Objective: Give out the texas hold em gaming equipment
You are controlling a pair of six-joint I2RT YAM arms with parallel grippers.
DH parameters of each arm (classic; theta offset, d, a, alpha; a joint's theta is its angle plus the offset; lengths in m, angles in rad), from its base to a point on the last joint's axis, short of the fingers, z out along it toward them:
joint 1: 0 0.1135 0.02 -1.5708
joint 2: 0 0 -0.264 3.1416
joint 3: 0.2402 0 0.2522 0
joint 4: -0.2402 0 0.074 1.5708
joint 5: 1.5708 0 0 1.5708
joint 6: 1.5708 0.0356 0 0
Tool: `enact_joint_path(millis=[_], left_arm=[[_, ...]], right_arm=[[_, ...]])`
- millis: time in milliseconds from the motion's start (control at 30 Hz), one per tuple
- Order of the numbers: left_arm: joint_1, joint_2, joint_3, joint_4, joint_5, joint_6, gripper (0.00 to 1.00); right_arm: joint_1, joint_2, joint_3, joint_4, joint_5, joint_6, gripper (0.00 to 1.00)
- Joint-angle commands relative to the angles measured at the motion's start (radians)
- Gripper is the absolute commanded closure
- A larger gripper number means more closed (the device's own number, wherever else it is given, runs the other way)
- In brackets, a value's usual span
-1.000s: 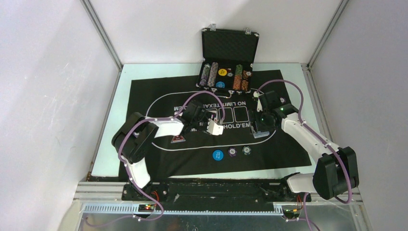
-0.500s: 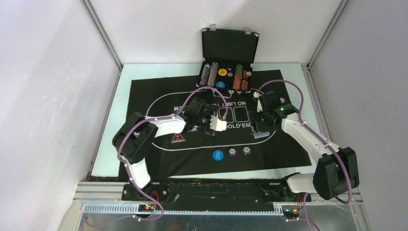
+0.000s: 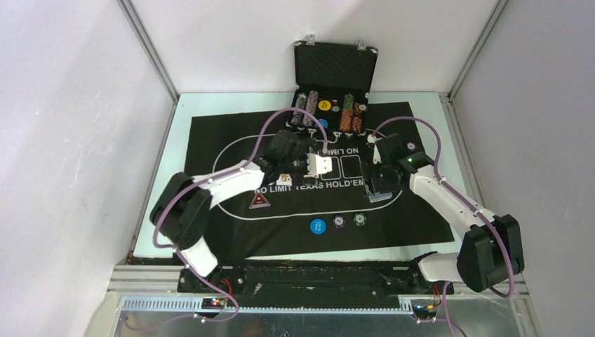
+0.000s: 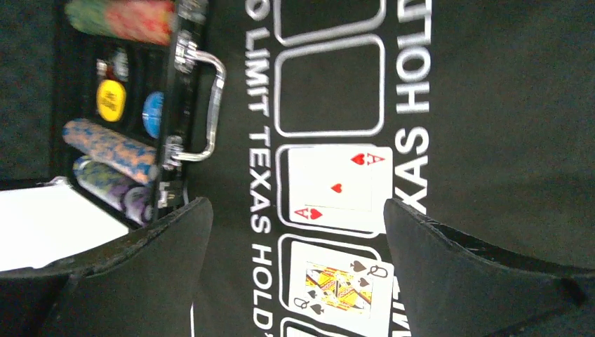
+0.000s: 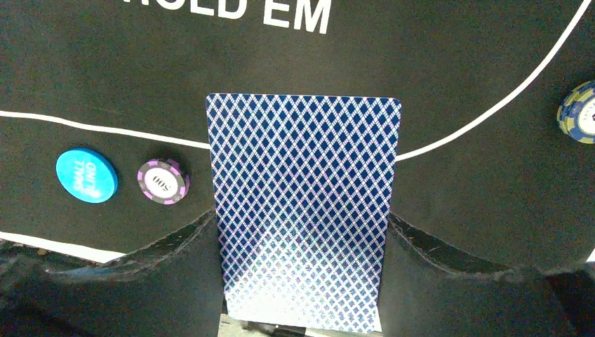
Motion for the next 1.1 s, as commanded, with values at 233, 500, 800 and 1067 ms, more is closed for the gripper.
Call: enact_joint_path(millis=[233,500,800,1067], left_arm=[[0.146,-0.259,0.106,0.391,-0.051,-0.827,0.00],[0.147,-0.411,0.164,-0.171,-0.524,-1.290,0.00],[0.147,-0.535,-0.207,-0.452,-0.595,-1.586,0.00],[0.149,-0.429,-0.305,-0.456,-0.523,-1.710,0.00]], right_arm=[[0.074,0.016,0.021,0.058,0.021,0.036,1.00],[0.096,0.052,-0.010,0.104,0.069,0.057,1.00],[0.101,0.053,-0.039,0.137,0.044,0.053,1.00],[0.116,0.069,-0.040,0.145,0.058,0.044,1.00]])
